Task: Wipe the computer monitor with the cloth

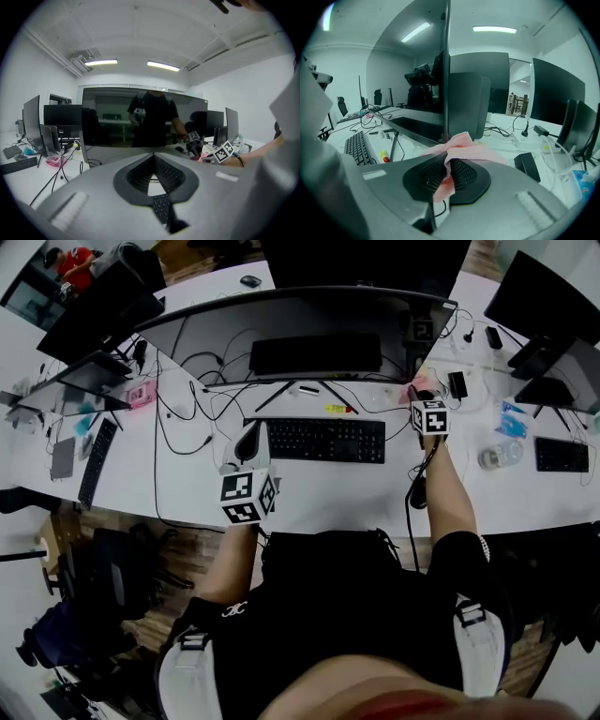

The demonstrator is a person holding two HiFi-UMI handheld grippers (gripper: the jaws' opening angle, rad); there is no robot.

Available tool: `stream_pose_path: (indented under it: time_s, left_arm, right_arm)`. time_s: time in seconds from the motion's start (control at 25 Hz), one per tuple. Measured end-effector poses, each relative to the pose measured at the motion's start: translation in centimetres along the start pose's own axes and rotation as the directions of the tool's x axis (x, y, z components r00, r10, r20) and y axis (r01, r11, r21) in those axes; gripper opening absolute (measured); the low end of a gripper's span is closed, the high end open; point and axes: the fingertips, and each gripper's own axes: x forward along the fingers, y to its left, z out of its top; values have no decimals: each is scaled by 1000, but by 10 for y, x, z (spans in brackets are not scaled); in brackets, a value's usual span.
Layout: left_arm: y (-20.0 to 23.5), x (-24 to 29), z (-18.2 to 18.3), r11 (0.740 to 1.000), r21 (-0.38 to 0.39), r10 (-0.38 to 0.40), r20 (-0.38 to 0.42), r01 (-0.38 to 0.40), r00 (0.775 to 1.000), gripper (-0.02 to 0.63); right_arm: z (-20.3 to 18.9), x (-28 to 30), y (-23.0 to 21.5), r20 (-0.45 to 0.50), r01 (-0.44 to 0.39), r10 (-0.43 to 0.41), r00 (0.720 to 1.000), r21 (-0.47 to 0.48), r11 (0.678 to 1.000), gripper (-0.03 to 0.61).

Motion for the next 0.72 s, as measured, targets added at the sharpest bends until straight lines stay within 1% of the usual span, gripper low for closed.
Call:
stream_pose_path:
  time_s: [0.16,0.32,0.4,0.56,0.72]
  left_arm:
    - [3,0,-4,1000,-6,2,-4,-2,1000,51]
    - [15,-2,-9,1000,-21,22,-11,-22,1000,51]
    - [22,-2,-11,999,-25,32,-15,-32,999,51]
    - [33,-2,-13,999,-34,38,-17,-38,999,51]
    - [47,-4,-8,998,-36,50,-5,-50,999,51]
  right_arm:
    - [-8,5,1,0,6,-6,1000,62,998,12]
    - [-10,10,4,16,6,-8,1000,146,989,12]
    - [-7,16,12,30,-15,9,1000,179,984,12]
    - [-3,26,36,46,-47,38,998,211,976,12]
    - [4,36,55,65,-71,55,996,284,956,12]
